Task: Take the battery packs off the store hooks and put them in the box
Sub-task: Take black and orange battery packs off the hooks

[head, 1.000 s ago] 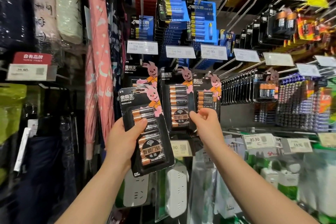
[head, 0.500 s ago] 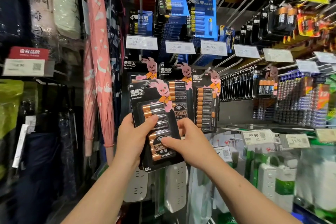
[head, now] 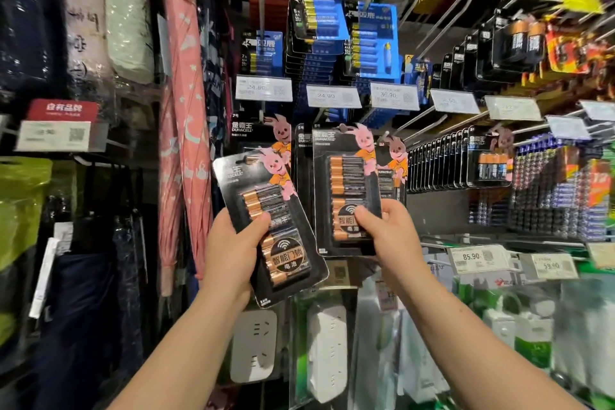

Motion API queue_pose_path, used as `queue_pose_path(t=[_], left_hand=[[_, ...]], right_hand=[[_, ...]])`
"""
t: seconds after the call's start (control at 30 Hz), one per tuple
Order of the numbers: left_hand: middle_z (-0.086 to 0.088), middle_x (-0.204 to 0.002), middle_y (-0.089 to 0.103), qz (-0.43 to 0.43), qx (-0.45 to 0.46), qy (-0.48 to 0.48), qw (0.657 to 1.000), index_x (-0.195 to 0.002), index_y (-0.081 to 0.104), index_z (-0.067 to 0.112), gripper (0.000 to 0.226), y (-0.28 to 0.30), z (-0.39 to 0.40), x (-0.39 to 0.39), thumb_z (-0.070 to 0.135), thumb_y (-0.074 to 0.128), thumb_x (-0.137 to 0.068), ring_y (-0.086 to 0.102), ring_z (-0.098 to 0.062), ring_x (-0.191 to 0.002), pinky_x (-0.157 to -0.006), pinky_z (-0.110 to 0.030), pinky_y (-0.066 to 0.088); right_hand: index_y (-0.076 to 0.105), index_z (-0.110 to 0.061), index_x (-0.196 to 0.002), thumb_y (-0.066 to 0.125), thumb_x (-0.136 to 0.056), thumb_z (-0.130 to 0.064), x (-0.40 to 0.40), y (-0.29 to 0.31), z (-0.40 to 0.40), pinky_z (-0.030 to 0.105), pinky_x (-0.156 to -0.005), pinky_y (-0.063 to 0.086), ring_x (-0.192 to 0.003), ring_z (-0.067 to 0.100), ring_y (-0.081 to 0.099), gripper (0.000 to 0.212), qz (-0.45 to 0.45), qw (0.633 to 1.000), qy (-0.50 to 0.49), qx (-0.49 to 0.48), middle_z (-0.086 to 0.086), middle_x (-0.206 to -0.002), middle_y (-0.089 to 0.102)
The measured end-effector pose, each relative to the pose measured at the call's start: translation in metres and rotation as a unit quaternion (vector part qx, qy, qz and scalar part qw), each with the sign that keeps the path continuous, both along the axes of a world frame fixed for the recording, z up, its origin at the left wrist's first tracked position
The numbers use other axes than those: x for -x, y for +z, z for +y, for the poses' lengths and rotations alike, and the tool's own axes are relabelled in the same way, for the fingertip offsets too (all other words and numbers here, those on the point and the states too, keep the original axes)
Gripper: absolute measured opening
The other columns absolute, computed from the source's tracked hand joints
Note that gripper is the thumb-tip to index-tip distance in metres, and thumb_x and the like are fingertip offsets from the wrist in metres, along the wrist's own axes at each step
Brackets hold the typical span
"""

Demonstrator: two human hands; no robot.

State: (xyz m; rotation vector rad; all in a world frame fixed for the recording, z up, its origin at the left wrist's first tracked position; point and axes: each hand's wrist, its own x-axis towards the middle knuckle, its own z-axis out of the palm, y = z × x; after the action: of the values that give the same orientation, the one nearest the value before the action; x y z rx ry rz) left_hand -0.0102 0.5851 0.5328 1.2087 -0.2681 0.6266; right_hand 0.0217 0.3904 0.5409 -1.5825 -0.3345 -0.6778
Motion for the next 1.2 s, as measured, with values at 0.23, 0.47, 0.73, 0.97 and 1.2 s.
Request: queue_pose_path(t=[0.23,0.47,0.73,0.97,1.2], left_hand=[[-0.007,-0.102,0.075,-0.014,0.035,0.001,0.999,-0.11,0.065,0.016,0.019,-0.002,0.004,0.001,0.005,0.059,-0.095,0.073,-0.027,-0.09,-0.075,-0.042,0.057],[-0.001,-0.091,0.077,-0.014,0.081,-0.006,0.997,-0.105,0.065,0.018,0.019,-0.008,0.007,0.002,0.004,0.057,-0.095,0.075,-0.02,-0.078,-0.059,-0.033,0.057],[-0.004,-0.092,0.077,-0.009,0.063,-0.005,0.998,-0.105,0.066,0.015,0.017,-0.01,0.005,0.001,0.004,0.058,-0.094,0.075,-0.023,-0.081,-0.066,-0.037,0.056],[-0.004,-0.095,0.077,-0.012,0.04,0.007,0.999,-0.106,0.065,0.016,0.018,-0.008,0.007,0.003,0.004,0.059,-0.094,0.074,-0.023,-0.082,-0.07,-0.04,0.057],[-0.006,-0.097,0.077,-0.032,0.025,0.005,0.999,-0.105,0.067,0.015,0.019,-0.002,0.002,0.004,0.002,0.06,-0.093,0.074,-0.028,-0.089,-0.075,-0.043,0.057]], right_hand=[[0.05,-0.017,-0.122,0.064,-0.089,-0.033,-0.006,0.019,0.002,0.049,-0.096,0.049,-0.108,0.02,0.062,0.039,-0.02,1.0,0.01,0.012,0.001,-0.117,0.064],[0.047,-0.015,-0.131,0.065,-0.079,-0.045,-0.02,0.022,0.011,0.052,-0.099,0.048,-0.115,0.025,0.059,0.063,0.011,1.0,0.018,0.004,0.004,-0.127,0.06],[0.048,-0.014,-0.129,0.064,-0.077,-0.045,-0.04,0.02,0.024,0.05,-0.092,0.052,-0.109,0.027,0.061,0.063,0.076,0.996,0.037,0.012,0.005,-0.121,0.062],[0.048,-0.014,-0.127,0.052,-0.096,-0.036,-0.047,0.015,0.019,0.031,-0.076,0.048,-0.09,0.011,0.056,0.038,0.076,0.995,0.042,0.041,0.0,-0.111,0.059],[0.044,-0.025,-0.129,0.063,-0.089,-0.033,0.012,-0.009,0.017,0.023,-0.096,0.039,-0.111,0.001,0.047,0.044,-0.058,0.987,-0.03,0.147,-0.014,-0.122,0.046]])
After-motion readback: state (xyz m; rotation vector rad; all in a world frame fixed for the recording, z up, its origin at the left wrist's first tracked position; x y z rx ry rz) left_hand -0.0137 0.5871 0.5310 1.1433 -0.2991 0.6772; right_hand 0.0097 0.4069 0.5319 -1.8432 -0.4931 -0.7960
